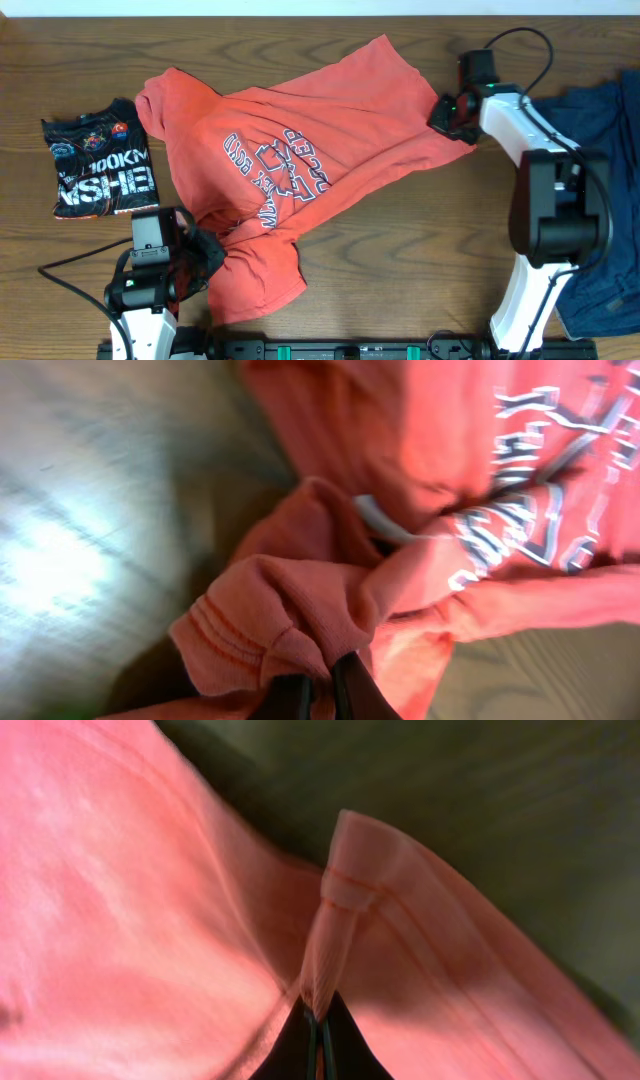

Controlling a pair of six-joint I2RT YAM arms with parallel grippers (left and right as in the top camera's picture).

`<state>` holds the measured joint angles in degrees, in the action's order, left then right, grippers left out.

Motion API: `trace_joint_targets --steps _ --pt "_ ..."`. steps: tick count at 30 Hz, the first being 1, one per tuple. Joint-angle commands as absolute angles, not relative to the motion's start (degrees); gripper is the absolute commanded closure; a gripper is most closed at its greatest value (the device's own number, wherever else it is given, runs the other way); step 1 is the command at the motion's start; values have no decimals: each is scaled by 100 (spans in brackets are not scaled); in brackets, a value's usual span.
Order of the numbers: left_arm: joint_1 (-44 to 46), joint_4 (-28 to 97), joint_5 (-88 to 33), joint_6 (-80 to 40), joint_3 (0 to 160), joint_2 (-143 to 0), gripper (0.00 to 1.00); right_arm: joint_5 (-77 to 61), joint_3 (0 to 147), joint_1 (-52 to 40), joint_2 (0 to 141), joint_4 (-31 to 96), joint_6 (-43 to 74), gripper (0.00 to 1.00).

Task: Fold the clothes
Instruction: 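Lift the shirt with both grippers, stretch it and lay it flat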

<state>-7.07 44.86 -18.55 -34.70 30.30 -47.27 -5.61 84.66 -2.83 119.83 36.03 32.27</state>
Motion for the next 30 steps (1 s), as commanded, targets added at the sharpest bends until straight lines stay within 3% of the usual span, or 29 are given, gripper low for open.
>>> trace_joint_targets --steps 1,11,19,26,30 --pt "-735 4475 -2263 -3103 3579 -4799 94 -464 8558 -102 11013 3911 2519 99" --pt "-731 6246 -2364 -2255 6672 -5723 94 -423 8558 178 8215 5955 1623 99" --pt "-733 7494 -2357 -1756 9494 -6285 94 -75 8632 517 6453 6305 1575 99" --pt "-733 7511 -2329 -1761 11253 -6281 94 -49 9155 895 5951 6248 1400 99" --pt "-733 7432 -2311 -1761 11465 -6292 94 -56 9336 895 6040 6217 1363 99"
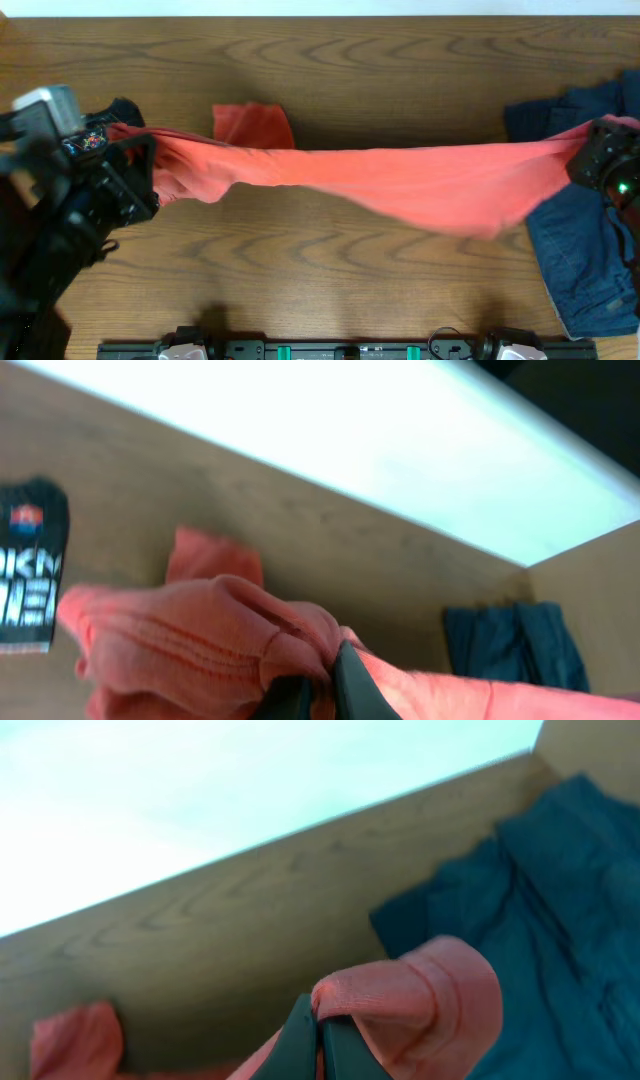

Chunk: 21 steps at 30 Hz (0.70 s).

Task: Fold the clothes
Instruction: 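Lift the shirt with both grippers, stretch it and lay it flat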

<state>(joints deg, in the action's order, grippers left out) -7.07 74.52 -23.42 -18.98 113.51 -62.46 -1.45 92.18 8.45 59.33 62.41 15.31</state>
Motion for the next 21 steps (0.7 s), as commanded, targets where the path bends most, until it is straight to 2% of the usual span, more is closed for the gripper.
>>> trace_joint_targets --steps 1,7,12,15,19,21 --pt "-733 7443 -2311 -1761 11448 -6335 94 -99 9336 893 6108 6219 1363 99" --pt "-731 7494 -2311 -1723 11216 -6982 94 -681 9336 893 6982 6344 1190 99" --pt "-731 7199 -2314 -1584 11163 -8134 94 -711 9336 764 8027 6045 1192 99" --pt "-725 6272 -2335 -1564 11163 -8962 94 -716 9336 698 8661 5129 1267 99" --pt "-716 4372 -2891 -1590 11166 -9850 94 -1037 9343 690 9188 3575 1651 99" --pt "-722 3577 -3000 -2036 11168 -10055 94 -1050 9371 703 9225 3000 2069 99"
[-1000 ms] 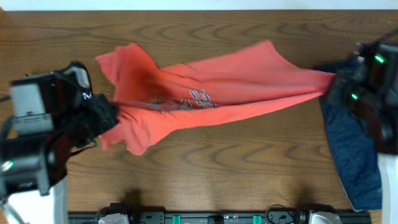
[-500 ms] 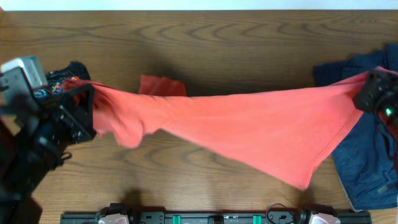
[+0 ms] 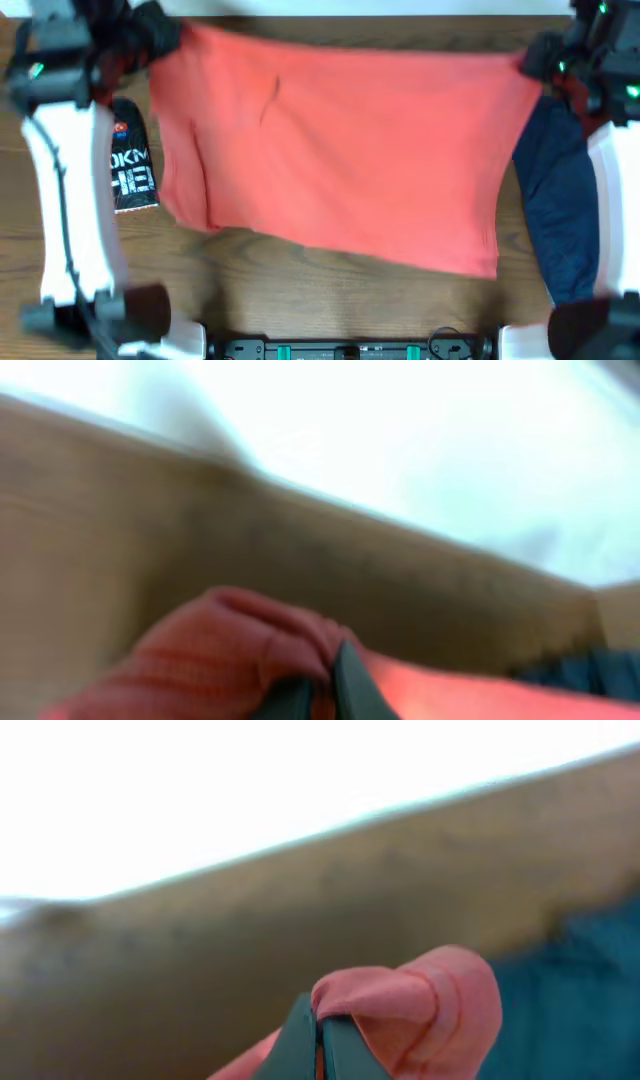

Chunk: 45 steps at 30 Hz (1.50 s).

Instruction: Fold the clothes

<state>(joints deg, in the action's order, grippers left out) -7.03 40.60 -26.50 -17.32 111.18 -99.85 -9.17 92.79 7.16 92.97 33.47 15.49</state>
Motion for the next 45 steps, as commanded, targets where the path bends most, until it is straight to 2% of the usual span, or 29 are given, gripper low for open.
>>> trace_joint_targets --steps 1,4,7,12,17,20,22,25,29,35,39,45 --pt "-733 3122 -3006 -2408 11168 -10103 94 -1050 9404 722 9212 2722 2255 99" --pt "-773 1800 -3148 -3068 11251 -10101 94 -840 9677 805 9133 2252 2517 99" --pt "-856 1092 -3221 -3542 11677 -10097 94 -683 10138 941 9098 2327 2506 99" --pt "-1050 1122 -3559 -3669 12521 -10090 94 -626 10735 1149 9098 2860 2193 99" --pt "-1262 2576 -4418 -3085 12645 -9983 94 314 10774 1170 9124 4215 2003 99" --pt "-1291 4582 -4602 -2410 12643 -9994 94 432 10652 1170 9190 5035 1695 99" --pt "-1275 6134 -4379 -1638 12543 -10009 94 434 10516 1173 9238 5511 1551 99" --pt "-1203 7741 -3656 -1037 12221 -10020 94 434 10263 1173 9295 6230 1402 99" --pt "-1055 9065 -2711 -939 11500 -10031 95 419 9714 1170 9295 7105 1406 99" --pt "-825 9574 -2582 -423 9904 -10022 93 231 8471 1168 9284 7756 1420 99" --pt "-790 9236 -2471 -419 8473 -9769 94 121 7675 1173 9192 7717 1522 99" --pt "-801 8748 -2014 -757 6523 -8613 94 123 6737 1173 8525 7684 1841 99"
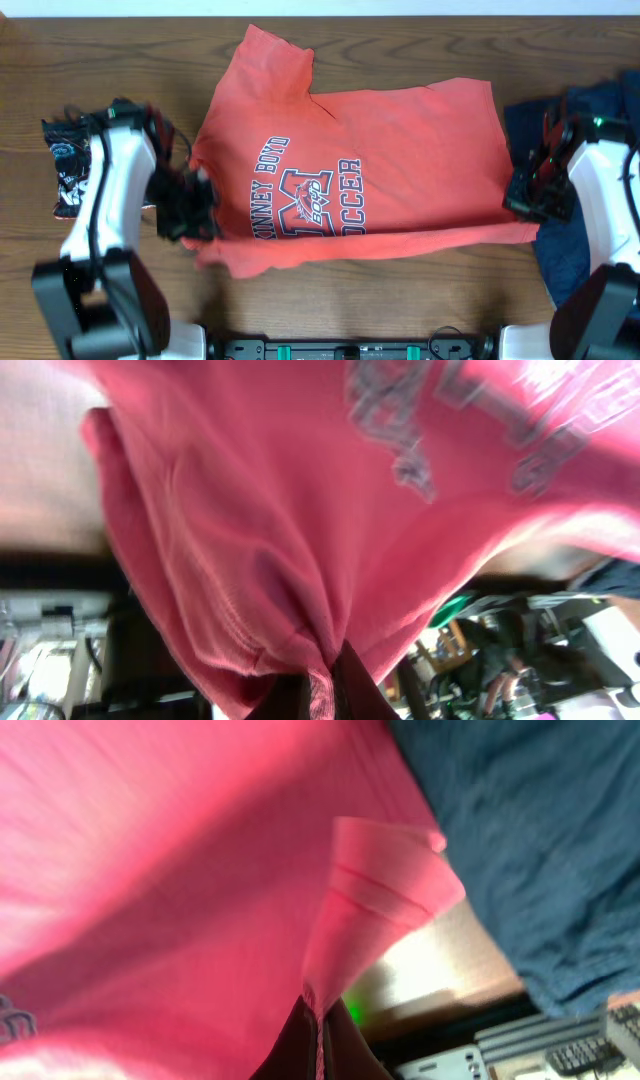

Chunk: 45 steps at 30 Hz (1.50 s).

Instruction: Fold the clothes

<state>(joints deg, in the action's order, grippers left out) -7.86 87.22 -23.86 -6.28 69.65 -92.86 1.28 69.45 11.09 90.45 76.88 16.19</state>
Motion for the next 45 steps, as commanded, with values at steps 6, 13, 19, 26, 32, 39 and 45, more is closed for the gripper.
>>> trace_joint_targets --steps 6,13,19,26,32,39,45 --pt "-801 8696 -2137 -1090 6077 -7380 94 193 6530 1173 7609 7483 2034 99" --pt "-805 7063 -2137 -1662 6077 -7008 94 193 6497 1170 7695 6173 1907 99" --pt "-805 5559 -2189 -2373 6075 -7623 94 104 6495 1166 8499 5336 1900 99" --pt "-805 4335 -2357 -2392 6075 -8742 94 -235 6495 1155 9347 4097 1559 99" --pt "-805 3839 -2355 -2392 6075 -9389 94 -600 6495 1155 9935 3424 1533 98" --pt "-805 3671 -2342 -2436 6075 -9559 94 -1120 6497 1120 10363 3063 1208 99" --pt "-803 3588 -2333 -2552 6075 -9559 94 -1116 6497 991 10396 2759 1212 97"
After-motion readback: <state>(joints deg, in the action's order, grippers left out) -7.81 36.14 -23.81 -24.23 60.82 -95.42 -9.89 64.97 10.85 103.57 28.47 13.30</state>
